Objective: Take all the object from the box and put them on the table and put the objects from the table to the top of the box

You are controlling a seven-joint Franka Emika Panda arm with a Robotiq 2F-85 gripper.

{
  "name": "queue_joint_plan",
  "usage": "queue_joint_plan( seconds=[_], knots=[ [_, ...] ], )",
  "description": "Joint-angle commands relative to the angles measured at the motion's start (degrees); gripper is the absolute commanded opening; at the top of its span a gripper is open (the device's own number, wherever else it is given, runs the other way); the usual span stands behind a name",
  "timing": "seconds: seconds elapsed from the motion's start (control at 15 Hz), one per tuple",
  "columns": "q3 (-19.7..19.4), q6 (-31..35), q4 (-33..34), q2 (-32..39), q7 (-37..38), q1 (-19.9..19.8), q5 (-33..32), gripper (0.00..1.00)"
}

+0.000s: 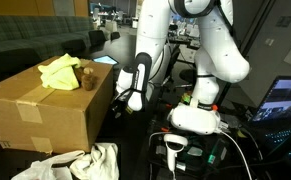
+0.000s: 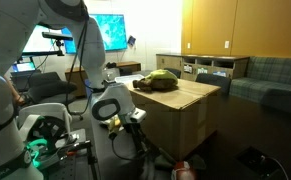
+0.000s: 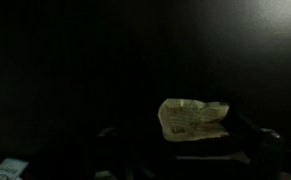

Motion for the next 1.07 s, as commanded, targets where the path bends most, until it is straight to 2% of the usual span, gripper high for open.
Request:
queue_joint_plan(
  seconds=[0.0,0.2,0.33,0.47,0.73,0.93,1.0],
  knots=[
    [0.6,3.1,0.5,0.9,-1.8,-0.4,-2.0,1.0],
    [3.5,3.6,1.0,0.4,-4.0,-4.0,-5.1,1.0],
    [6.7,4.4,0.9,0.0,-5.7,-8.1,-8.2,1.0],
    [10.9,5.1,1.1,0.1,-6.7,-14.1,-11.6,1.0],
    [19.8,6.4,1.4,1.7,-7.9,-28.6,-19.2,1.0],
    [23.0,5.8,1.7,2.4,-8.4,-35.6,-22.4,1.0],
    [23.3,5.3,1.7,2.2,-8.6,-36.7,-22.8,1.0]
  ],
)
